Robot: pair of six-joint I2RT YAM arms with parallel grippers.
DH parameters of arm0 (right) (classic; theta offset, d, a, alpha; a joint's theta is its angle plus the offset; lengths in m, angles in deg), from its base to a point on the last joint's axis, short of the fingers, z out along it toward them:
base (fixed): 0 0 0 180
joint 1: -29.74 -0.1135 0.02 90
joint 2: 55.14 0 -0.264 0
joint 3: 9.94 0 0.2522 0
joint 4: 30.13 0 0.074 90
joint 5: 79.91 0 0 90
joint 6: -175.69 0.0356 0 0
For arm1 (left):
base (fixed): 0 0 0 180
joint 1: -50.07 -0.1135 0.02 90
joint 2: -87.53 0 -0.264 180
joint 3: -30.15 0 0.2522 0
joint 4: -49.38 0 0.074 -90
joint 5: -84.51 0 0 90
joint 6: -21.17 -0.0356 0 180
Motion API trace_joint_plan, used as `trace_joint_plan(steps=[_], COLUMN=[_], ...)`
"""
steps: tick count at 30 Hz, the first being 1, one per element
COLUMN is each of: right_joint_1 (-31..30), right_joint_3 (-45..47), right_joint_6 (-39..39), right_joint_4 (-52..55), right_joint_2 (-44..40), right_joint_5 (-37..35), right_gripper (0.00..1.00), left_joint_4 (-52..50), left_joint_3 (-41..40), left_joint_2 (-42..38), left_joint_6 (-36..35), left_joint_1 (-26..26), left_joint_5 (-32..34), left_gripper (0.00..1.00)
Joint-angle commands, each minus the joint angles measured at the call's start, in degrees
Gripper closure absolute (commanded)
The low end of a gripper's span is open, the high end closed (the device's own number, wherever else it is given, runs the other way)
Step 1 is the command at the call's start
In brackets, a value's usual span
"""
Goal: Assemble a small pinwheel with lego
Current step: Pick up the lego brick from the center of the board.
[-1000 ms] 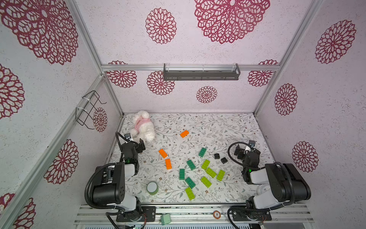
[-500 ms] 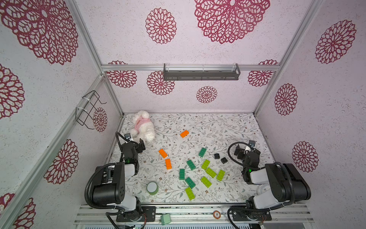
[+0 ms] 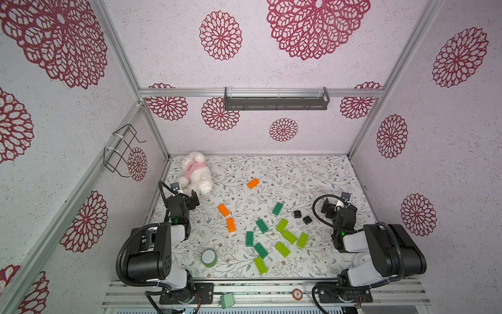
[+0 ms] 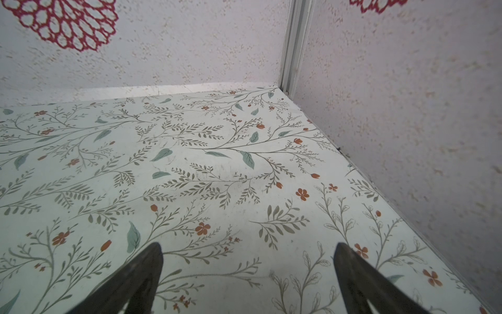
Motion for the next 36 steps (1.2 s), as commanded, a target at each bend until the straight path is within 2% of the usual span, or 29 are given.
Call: trace_joint_plan(steps=[1, 3, 4, 5, 6, 8, 9, 11, 14, 15, 17, 18, 19, 20, 22, 25, 27, 30, 33, 36], right_joint_1=[-0.1, -0.1, -0.2, -0.5, -0.1, -2.1, -3.4, -4.3, -4.3, -4.1, -3.4, -2.8, -1.9, -1.0, -0.3, -0.3, -0.6, -3.5, -6.8, -11.5], right_joint_3=[-1.7, -1.6, -1.4, -0.6, 1.6, 2.7, 1.5, -3.9, -12.9, -14.7, -16.6, -17.1, -17.2, -16.9, -16.4, -18.8, -21.9, -24.5, -25.1, -25.7], right_joint_6=[-0.5, -0.4, 0.0, 1.4, 0.7, 1.1, 1.4, 2.9, 14.8, 16.5, 21.9, 26.1, 28.7, 29.5, 30.5, 33.2, 34.4, 34.4, 34.2, 36.6], right_joint_4=[-2.3, -2.4, -2.7, -1.2, -5.7, -3.8, 0.9, 15.8, 36.2, 39.6, 43.3, 45.6, 47.0, 47.2, 48.3, 56.1, 63.8, 73.5, 79.5, 84.7], right_joint_2=[0.3, 0.2, -0.6, -3.2, -3.5, -7.3, -10.1, -15.8, -20.7, -21.4, -22.8, -24.0, -25.4, -27.0, -30.4, -32.9, -32.8, -33.0, -33.4, -32.1], right_joint_5=[-0.5, -0.5, -2.1, -4.3, -3.4, -11.5, -15.8, -17.7, -21.0, -20.0, -18.5, -18.4, -17.3, -15.4, -12.3, -8.0, -2.6, 1.6, 5.2, 8.0], right_gripper=[0.01, 0.01, 0.01, 0.01, 0.01, 0.01, 0.01, 0.01, 0.01, 0.01, 0.01, 0.01, 0.01, 0.01, 0.01, 0.01, 0.01, 0.01, 0.02, 0.05], left_joint_4=[1.1, 2.2, 2.9, -0.1, -6.5, -13.3, -14.8, -20.2, -32.2, -36.4, -44.6, -50.0, -58.0, -62.4, -65.7, -65.3, -67.5, -68.6, -68.8, -71.3], left_joint_3=[1.1, 0.3, 0.2, 0.8, 2.0, 3.5, 4.0, 6.0, 11.4, 13.5, 17.8, 20.6, 23.7, 25.7, 27.3, 25.9, 26.4, 26.0, 26.9, 30.7], left_joint_2=[0.6, 0.1, -0.9, -4.1, -7.1, -11.4, -12.4, -15.0, -17.9, -18.6, -19.9, -20.9, -22.2, -23.2, -26.0, -30.1, -32.9, -37.4, -37.4, -32.7], left_joint_6=[-0.1, 0.2, 1.5, 3.1, 4.7, 7.3, 7.9, 9.5, 12.7, 13.2, 17.2, 23.7, 30.8, 34.7, 39.0, 41.0, 39.7, 38.4, 36.7, 32.1], left_joint_1=[-0.9, -1.2, -1.3, -1.6, -2.3, -2.7, -2.6, -1.3, 2.6, 3.9, 7.0, 7.6, 7.6, 7.7, 7.9, 7.7, 7.4, 9.3, 15.2, 26.9], left_joint_5=[-1.6, -2.3, 0.4, 3.1, 3.9, 9.3, 10.9, 14.1, 18.3, 19.3, 27.0, 30.4, 29.4, 27.5, 18.8, 8.5, 1.5, -7.7, -14.1, -12.5], left_gripper=[0.03, 0.03, 0.03, 0.03, 0.03, 0.03, 0.03, 0.03, 0.03, 0.03, 0.03, 0.03, 0.03, 0.03, 0.03, 0.03, 0.03, 0.03, 0.03, 0.03])
